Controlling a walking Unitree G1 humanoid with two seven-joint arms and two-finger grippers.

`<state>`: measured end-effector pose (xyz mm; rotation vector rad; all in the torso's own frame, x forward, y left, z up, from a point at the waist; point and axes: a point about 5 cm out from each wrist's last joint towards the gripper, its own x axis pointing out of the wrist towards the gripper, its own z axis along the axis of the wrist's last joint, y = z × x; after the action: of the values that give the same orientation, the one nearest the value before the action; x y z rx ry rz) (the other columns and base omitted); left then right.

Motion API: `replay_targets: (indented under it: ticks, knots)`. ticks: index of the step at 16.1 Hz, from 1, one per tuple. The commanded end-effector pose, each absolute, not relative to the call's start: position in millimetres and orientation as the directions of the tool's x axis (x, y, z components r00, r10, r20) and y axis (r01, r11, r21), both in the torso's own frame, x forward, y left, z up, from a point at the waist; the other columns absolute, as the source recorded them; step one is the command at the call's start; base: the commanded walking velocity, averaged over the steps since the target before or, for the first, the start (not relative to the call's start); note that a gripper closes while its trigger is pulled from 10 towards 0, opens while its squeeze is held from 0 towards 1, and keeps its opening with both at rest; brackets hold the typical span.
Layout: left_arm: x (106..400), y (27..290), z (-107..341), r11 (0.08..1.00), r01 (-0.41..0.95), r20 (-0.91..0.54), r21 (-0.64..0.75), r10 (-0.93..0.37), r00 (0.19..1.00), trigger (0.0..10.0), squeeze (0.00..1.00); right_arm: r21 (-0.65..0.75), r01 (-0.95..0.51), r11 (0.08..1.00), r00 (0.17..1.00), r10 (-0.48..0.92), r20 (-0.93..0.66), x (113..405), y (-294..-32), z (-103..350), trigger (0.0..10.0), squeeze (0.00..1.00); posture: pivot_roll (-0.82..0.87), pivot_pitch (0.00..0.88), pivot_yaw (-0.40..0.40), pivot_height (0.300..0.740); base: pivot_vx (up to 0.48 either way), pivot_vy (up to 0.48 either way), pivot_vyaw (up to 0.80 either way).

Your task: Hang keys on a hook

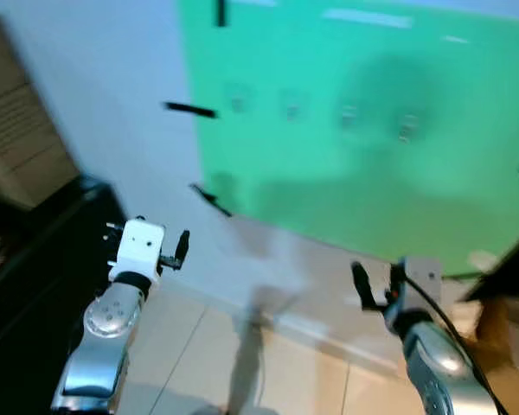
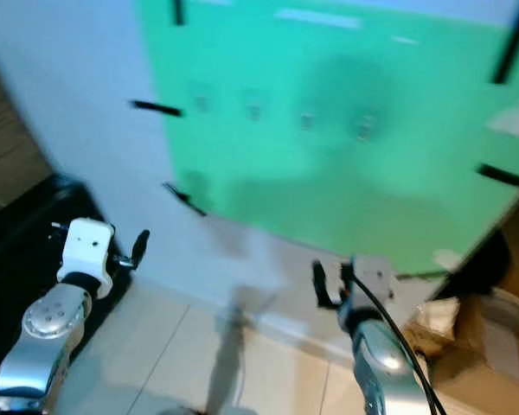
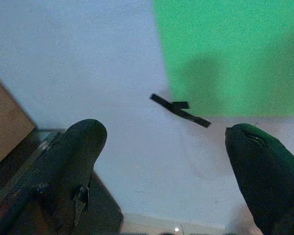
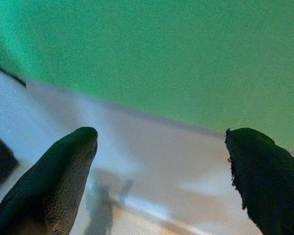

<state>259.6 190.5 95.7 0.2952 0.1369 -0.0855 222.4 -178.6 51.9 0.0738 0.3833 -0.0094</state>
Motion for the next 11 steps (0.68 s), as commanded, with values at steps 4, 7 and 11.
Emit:
replay_targets:
  ticks: [4, 7, 11]
  knots:
    - [264.1, 183.3, 96.7, 0.948, 0.162, -0.158, 0.275, -0.121, 0.980, 10.0, 1.00, 0.036, -0.019, 0.999, 0.944, 0.029, -0.328, 242.5, -165.8, 63.2, 10.0, 1.00, -0.11, 0.000, 0.006, 0.740, 0.000, 0.000, 0.80]
    - [265.7, 182.5, 96.6, 0.947, 0.181, -0.184, 0.265, -0.134, 0.974, 10.0, 1.00, 0.057, 0.007, 0.998, 0.946, 0.012, -0.324, 239.5, -165.3, 63.3, 10.0, 1.00, -0.09, 0.000, -0.023, 0.740, 0.000, 0.000, 0.80]
    - [271.6, 181.4, 101.8, 0.944, 0.149, -0.138, 0.294, -0.112, 0.984, 10.0, 0.73, 0.037, -0.040, 0.998, 0.956, 0.049, -0.291, 247.0, -159.5, 64.2, 10.0, 1.00, -0.06, 0.000, -0.026, 0.740, 0.000, 0.000, 0.80]
